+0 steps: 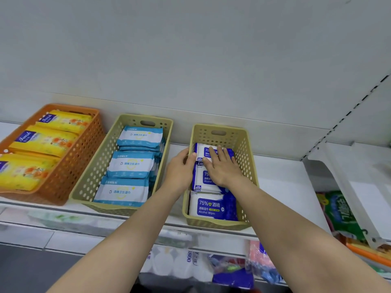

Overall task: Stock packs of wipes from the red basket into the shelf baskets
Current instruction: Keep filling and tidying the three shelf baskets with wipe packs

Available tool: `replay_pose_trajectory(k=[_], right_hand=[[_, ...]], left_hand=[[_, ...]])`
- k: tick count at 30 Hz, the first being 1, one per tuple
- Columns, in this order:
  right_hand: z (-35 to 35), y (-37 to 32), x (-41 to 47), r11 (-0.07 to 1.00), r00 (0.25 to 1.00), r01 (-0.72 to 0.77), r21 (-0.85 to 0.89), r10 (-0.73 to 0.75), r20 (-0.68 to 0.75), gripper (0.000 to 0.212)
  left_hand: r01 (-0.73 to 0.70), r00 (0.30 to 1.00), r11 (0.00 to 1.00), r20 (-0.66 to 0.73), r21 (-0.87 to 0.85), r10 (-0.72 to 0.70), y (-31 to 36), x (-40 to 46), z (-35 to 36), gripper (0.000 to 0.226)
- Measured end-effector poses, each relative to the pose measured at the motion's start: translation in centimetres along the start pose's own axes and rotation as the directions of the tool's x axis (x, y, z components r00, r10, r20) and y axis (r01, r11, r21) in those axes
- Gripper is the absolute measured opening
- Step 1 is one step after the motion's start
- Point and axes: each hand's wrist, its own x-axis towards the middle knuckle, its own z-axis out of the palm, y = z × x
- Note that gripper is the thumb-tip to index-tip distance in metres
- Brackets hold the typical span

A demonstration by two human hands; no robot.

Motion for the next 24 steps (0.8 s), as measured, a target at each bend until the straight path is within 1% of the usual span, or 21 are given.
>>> replay_pose_trajectory(k=[2, 6, 8, 11, 14, 15, 17, 19, 20, 22, 24], right_hand=[[-0.2, 0.0, 0.0, 1.000, 1.000, 0.001, -0.010, -0.001, -0.009, 0.065], [-2.4, -0.7, 0.2, 0.997, 0.999, -0.017, 0.073, 0.019, -0.029, 0.060], [-4.5, -1.7, 0.0, 0.998, 0.997, -0.029, 0.062, 0.034, -0.076, 0.053], [-8.9, -4.4, -0.9, 0.999, 0.990, 0.005, 0.049, 0.002, -0.140, 0.044], [-13.2, -8.3, -2.5, 0.995, 0.963, 0.093, 0.037, -0.081, -0.257, 0.044], [-14.2, -9.9, -3.2, 0.991, 0.945, 0.135, 0.025, -0.121, -0.302, 0.044], [-15.4, -13.4, -5.1, 0.977, 0.899, 0.212, -0.009, -0.199, -0.390, 0.045], [-15.6, -17.6, -7.7, 0.953, 0.833, 0.301, -0.042, -0.284, -0.475, 0.044], [-15.2, -19.8, -9.0, 0.935, 0.790, 0.351, -0.056, -0.327, -0.518, 0.044], [-13.3, -24.1, -11.5, 0.890, 0.702, 0.448, -0.084, -0.408, -0.584, 0.043], [-10.3, -28.4, -13.7, 0.835, 0.642, 0.541, -0.103, -0.489, -0.590, 0.041]], left_hand=[[0.005, 1.000, 0.999, 0.006, 0.042, -0.006, 0.3, 0.1, 0.0, 0.033], [0.007, 0.998, 0.977, 0.051, 0.212, -0.019, 1.5, 0.4, -0.5, 0.033], [-0.013, 0.998, 0.963, 0.061, 0.270, -0.004, 2.6, 0.7, -1.4, 0.040], [-0.107, 0.994, 0.943, 0.020, 0.316, 0.106, 5.4, 0.7, -4.7, 0.053], [-0.246, 0.964, 0.898, -0.002, 0.365, 0.265, 8.1, -0.2, -10.5, 0.057], [-0.280, 0.950, 0.873, -0.018, 0.401, 0.313, 8.7, -0.7, -12.8, 0.057], [-0.300, 0.920, 0.801, -0.065, 0.518, 0.387, 9.2, -2.2, -17.9, 0.058], [-0.305, 0.871, 0.699, -0.107, 0.647, 0.479, 8.7, -4.3, -23.2, 0.056], [-0.306, 0.845, 0.664, -0.127, 0.683, 0.520, 8.2, -5.6, -25.8, 0.055], [-0.293, 0.808, 0.627, -0.163, 0.722, 0.566, 6.5, -8.5, -30.9, 0.052], [-0.249, 0.789, 0.618, -0.214, 0.745, 0.576, 4.1, -11.7, -35.7, 0.051]])
